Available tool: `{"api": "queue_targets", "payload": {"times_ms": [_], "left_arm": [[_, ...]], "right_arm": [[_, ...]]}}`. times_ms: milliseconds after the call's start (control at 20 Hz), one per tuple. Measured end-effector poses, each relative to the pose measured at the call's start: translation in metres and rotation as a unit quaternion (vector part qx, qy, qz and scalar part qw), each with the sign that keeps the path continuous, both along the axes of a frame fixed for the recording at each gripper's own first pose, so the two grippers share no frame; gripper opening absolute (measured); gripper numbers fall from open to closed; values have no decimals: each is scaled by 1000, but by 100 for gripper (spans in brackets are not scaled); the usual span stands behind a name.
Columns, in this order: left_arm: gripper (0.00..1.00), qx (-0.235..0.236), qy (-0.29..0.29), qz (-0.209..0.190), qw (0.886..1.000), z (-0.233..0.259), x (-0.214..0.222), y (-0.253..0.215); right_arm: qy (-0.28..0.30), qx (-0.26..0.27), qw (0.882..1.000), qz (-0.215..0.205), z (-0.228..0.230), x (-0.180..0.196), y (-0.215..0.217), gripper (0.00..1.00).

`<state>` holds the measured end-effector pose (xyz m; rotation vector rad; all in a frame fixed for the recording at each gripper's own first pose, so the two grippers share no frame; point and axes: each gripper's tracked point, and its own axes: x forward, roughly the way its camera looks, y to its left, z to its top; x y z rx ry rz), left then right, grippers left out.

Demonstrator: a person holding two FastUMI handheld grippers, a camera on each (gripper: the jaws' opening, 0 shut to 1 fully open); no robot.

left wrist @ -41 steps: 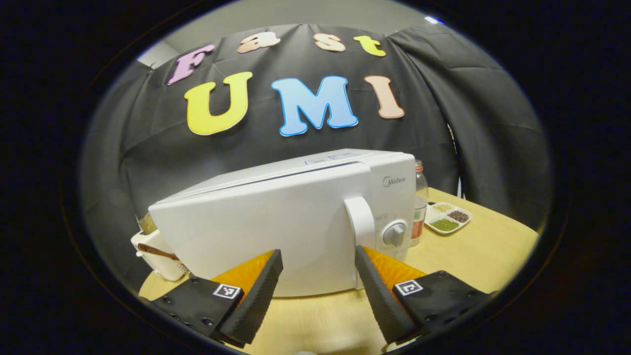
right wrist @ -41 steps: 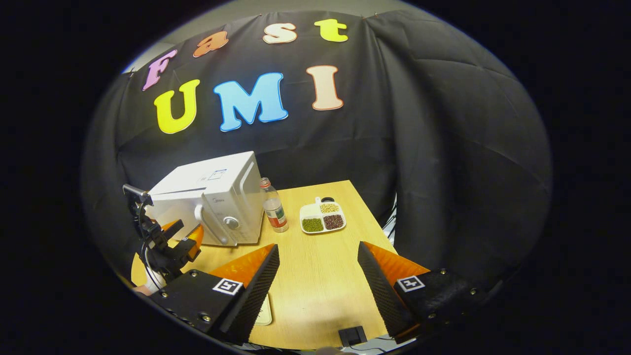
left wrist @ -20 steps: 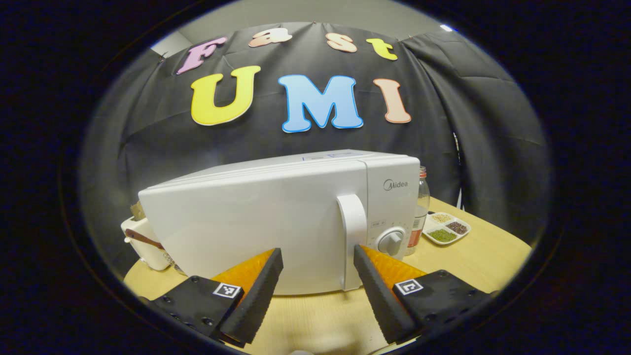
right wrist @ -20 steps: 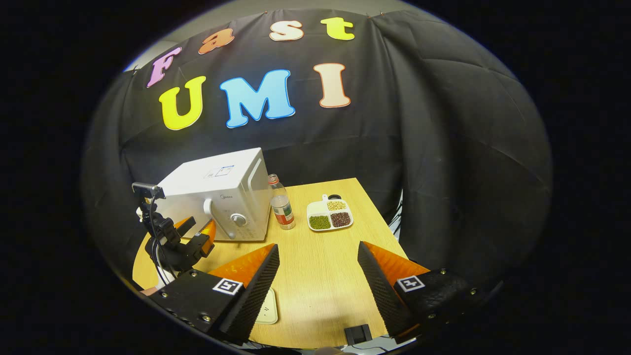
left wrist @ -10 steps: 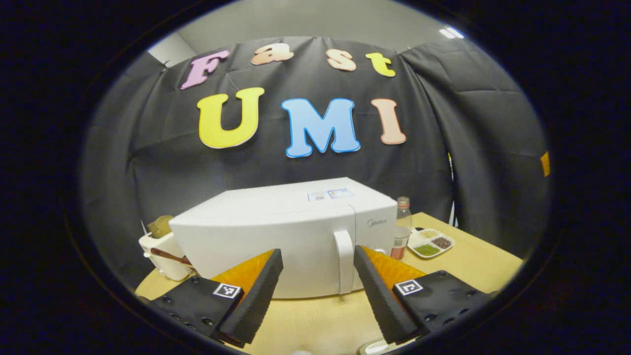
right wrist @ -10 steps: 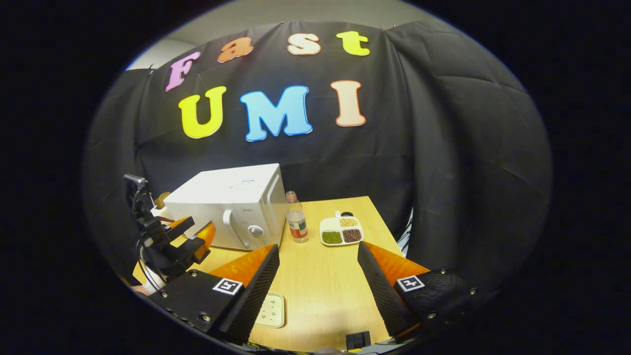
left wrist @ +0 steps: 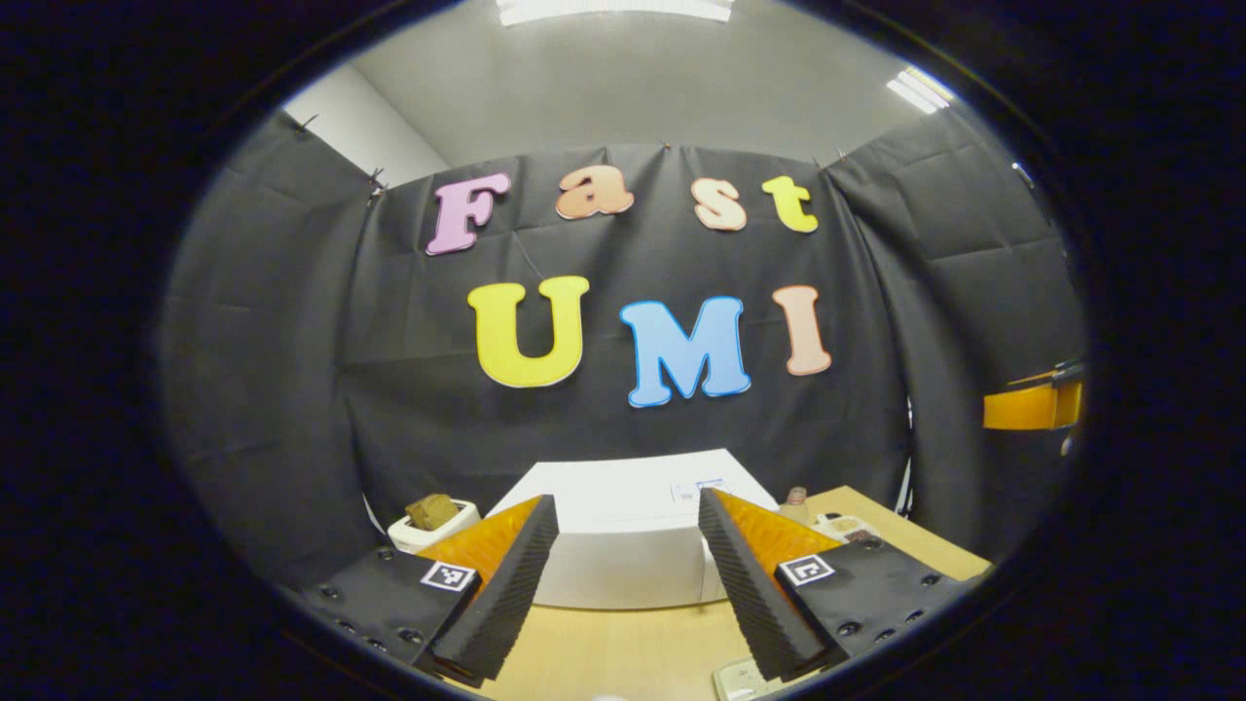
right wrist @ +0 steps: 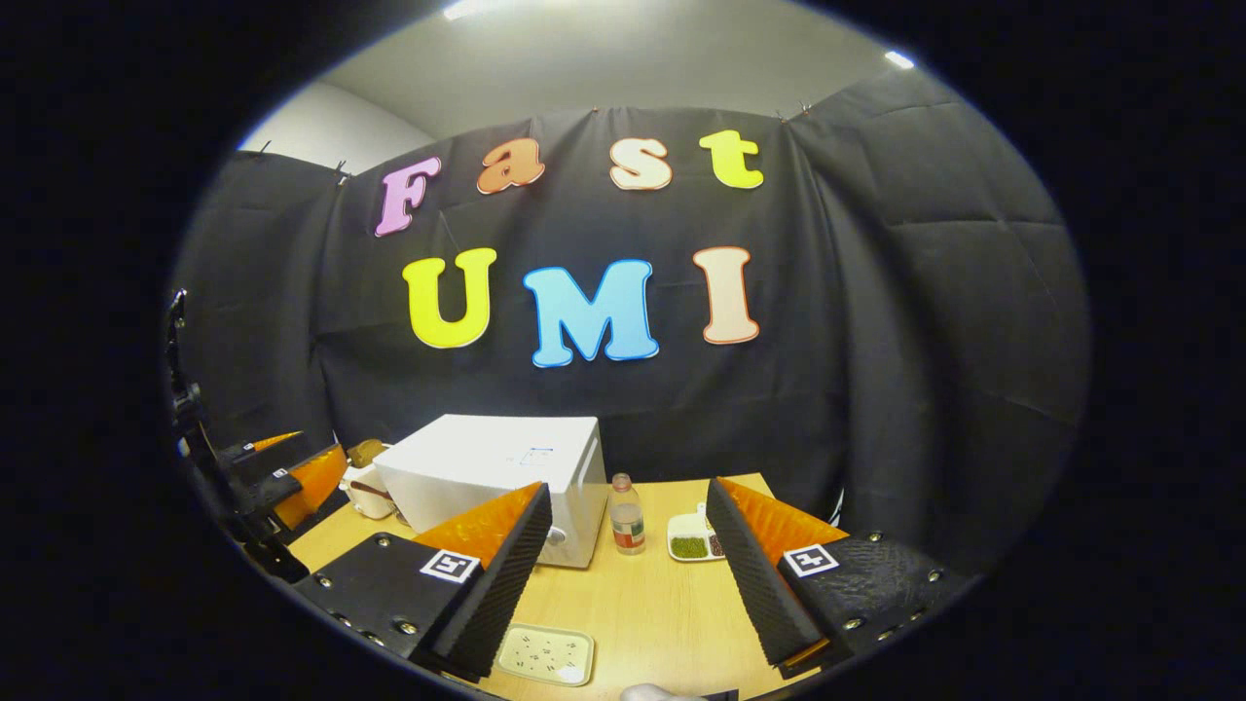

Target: Open the microwave oven with the left hand, put the food in, and close the microwave oven.

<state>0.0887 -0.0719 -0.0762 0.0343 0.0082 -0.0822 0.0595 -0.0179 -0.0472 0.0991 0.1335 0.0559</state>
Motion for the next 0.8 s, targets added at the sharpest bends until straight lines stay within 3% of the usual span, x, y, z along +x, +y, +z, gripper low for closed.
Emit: {"api": "queue_targets", "payload": {"times_ms": [100,150,200,350,800], "left_arm": [[99,3,-1,6,1000,20,-16,14],[94,6,-8,5,1000,31,-22,18],[100,10,-10,10,1000,41,-27,24],[100,17,-8,33,999,56,-36,47],[100,7,-13,27,1000,79,-45,64]], "right_arm": [[-22,6,1000,-7,18,-2,3,98],[-33,4,999,-16,27,-2,3,98],[-46,0,999,-19,33,-3,5,97],[-67,-24,997,-20,46,-8,15,97],[-72,-21,997,-21,60,-19,32,97]]}}
